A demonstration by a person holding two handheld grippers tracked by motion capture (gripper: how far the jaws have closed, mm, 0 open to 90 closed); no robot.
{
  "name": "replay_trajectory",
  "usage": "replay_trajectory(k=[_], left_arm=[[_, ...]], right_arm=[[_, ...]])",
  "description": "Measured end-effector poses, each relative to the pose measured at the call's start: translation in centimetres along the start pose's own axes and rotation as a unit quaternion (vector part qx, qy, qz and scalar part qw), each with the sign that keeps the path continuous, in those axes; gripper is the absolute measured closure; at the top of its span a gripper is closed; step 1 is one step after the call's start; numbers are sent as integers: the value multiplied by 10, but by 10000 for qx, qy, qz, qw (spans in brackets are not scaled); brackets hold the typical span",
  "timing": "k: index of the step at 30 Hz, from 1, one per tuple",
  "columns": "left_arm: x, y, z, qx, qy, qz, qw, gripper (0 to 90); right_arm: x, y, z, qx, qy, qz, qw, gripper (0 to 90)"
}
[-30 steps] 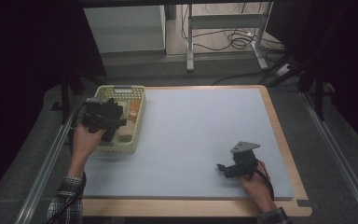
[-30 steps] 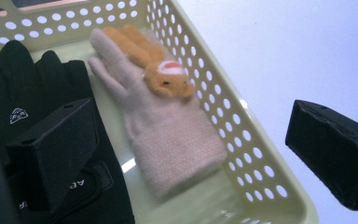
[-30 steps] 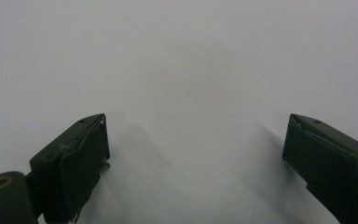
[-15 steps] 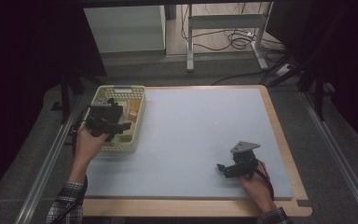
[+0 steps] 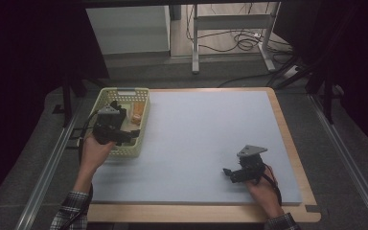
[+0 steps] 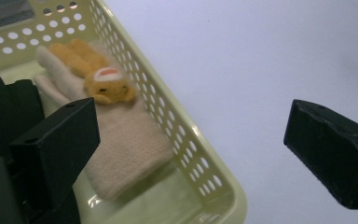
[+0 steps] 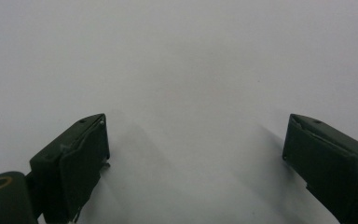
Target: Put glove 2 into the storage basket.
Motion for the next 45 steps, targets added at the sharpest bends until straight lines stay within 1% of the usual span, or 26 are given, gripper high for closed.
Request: replay_trajectory(k=[10, 13, 16, 24, 27, 30, 35, 40, 45], left_arm=[[-8, -4, -14, -126, -160, -36, 9998, 41], [-11, -4, -20, -180, -188, -39, 9997, 41], [-12, -4, -23, -211, -212, -43, 9995, 41], [-19, -5, -37, -343, -351, -86, 9988, 42], [-22, -5, -43, -354, -424, -112, 9984, 42], [-26, -5, -50, -417, -509, -123, 9978, 42], [-32, -4, -62, -513, -594, -128, 9968, 42], [-38, -4, -75, -600, -731, -158, 9954, 42], [-44, -4, -85, -681, -865, -183, 9937, 42]], right_arm=[[0, 0, 0, -3, -2, 2, 10000, 69], [0, 0, 0, -5, -2, 2, 10000, 69], [0, 0, 0, 0, -2, -1, 10000, 69], [0, 0, 0, -1, 0, 0, 10000, 70], [0, 0, 0, 1, -1, 1, 10000, 69], [0, 0, 0, 0, -1, 1, 10000, 70], [0, 0, 0, -5, 2, 5, 10000, 70], [0, 0, 0, 2, -2, 2, 10000, 69], [0, 0, 0, 9, -3, 3, 10000, 70]])
Point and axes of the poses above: each handheld gripper's, and its own axes: x roughly backward along the jaws, y roughly out of its top, z roughly to its left, the point moved 1 cm from there along -x, roughly forward along the jaws, and after that the axes turned 4 degrees about z, right-handed, at the moved point
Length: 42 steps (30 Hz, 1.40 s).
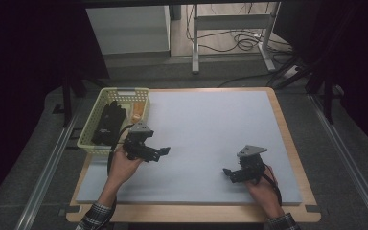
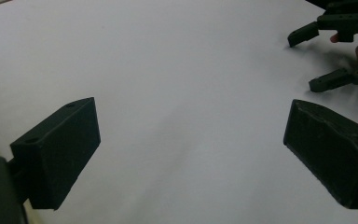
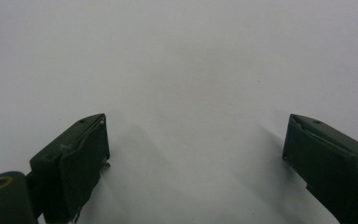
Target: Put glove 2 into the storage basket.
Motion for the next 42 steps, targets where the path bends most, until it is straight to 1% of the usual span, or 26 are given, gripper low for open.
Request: replay_trajectory(k=[5, 8, 12, 17, 20, 25, 32, 35, 38, 40, 41, 42], left_arm=[[-9, -2, -8, -84, -45, 39, 9999, 41], [-14, -4, -12, -100, -105, 52, 9999, 42], [-24, -10, -17, -151, -155, 126, 9997, 42], [-35, -17, -21, -155, -220, 226, 9994, 42], [-41, -22, -23, -123, -294, 268, 9991, 41], [-50, -30, -26, -210, -282, 416, 9985, 37], [-59, -43, -30, -312, -193, 614, 9974, 20], [-63, -49, -31, -391, -43, 743, 9965, 17], [-67, -54, -32, -402, 36, 834, 9957, 13], [-70, -57, -33, -511, 142, 958, 9940, 9], [-70, -58, -34, -549, 176, 941, 9939, 6], [-70, -58, -35, -527, 186, 920, 9942, 0]], right_arm=[[0, 0, 0, -3, -3, -3, 10000, 70], [0, 0, 0, -5, -2, -3, 10000, 70], [0, 0, 0, 1, -3, -2, 10000, 70], [0, 0, 0, -7, -1, -5, 10000, 70], [0, 0, 0, -9, -1, -7, 10000, 70], [0, 0, 0, -8, 0, -8, 10000, 70], [0, 0, 0, -6, -3, -5, 10000, 70], [0, 0, 0, -4, -9, -6, 10000, 70], [0, 0, 0, -6, -7, -5, 10000, 70], [0, 0, 0, -7, -7, -3, 10000, 70], [0, 0, 0, -6, -7, -4, 10000, 69], [0, 0, 0, -5, -10, -4, 10000, 70]])
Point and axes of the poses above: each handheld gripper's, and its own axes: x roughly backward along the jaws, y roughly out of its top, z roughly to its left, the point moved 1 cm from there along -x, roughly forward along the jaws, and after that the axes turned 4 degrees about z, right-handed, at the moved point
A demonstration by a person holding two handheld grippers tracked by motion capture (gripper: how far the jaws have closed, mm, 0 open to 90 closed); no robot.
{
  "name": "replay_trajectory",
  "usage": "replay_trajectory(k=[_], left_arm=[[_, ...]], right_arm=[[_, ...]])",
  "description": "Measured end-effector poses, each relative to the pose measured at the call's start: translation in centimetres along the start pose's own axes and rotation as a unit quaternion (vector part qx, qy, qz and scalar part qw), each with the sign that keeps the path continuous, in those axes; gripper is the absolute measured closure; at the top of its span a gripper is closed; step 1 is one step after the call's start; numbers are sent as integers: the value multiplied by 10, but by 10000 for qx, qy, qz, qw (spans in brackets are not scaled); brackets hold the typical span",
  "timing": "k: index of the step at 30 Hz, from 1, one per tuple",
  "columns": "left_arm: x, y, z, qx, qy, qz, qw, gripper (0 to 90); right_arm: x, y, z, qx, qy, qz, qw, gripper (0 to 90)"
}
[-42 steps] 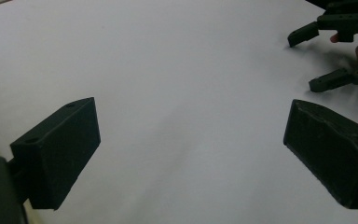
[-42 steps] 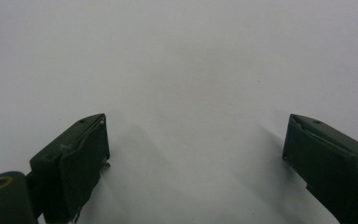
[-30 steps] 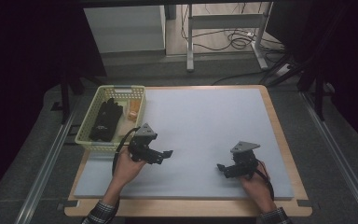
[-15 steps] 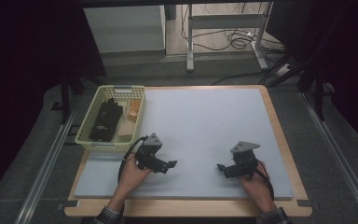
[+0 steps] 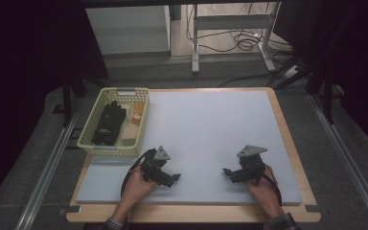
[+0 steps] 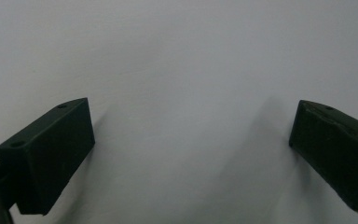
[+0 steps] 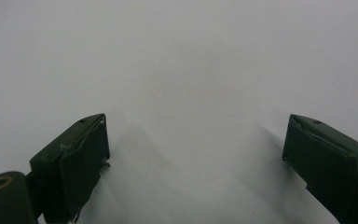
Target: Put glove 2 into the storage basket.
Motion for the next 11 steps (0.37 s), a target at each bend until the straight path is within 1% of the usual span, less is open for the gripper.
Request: replay_trajectory(k=[2, 11], left_arm=[[-1, -1, 0, 25, 9, -48, 10000, 0], [-1, -2, -1, 12, 34, -66, 10000, 0]], right_arm=[[0, 0, 0, -3, 4, 1, 10000, 69], [0, 0, 0, -5, 11, 3, 10000, 69]])
Point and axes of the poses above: each handheld gripper's, and its own axes: x roughly backward along the jaws, y roughly out of its top, z roughly to its left, the point moved 1 cm from there along -x, roughly forward along the jaws, and after that the axes turned 4 degrees about z, right-handed, at the moved point
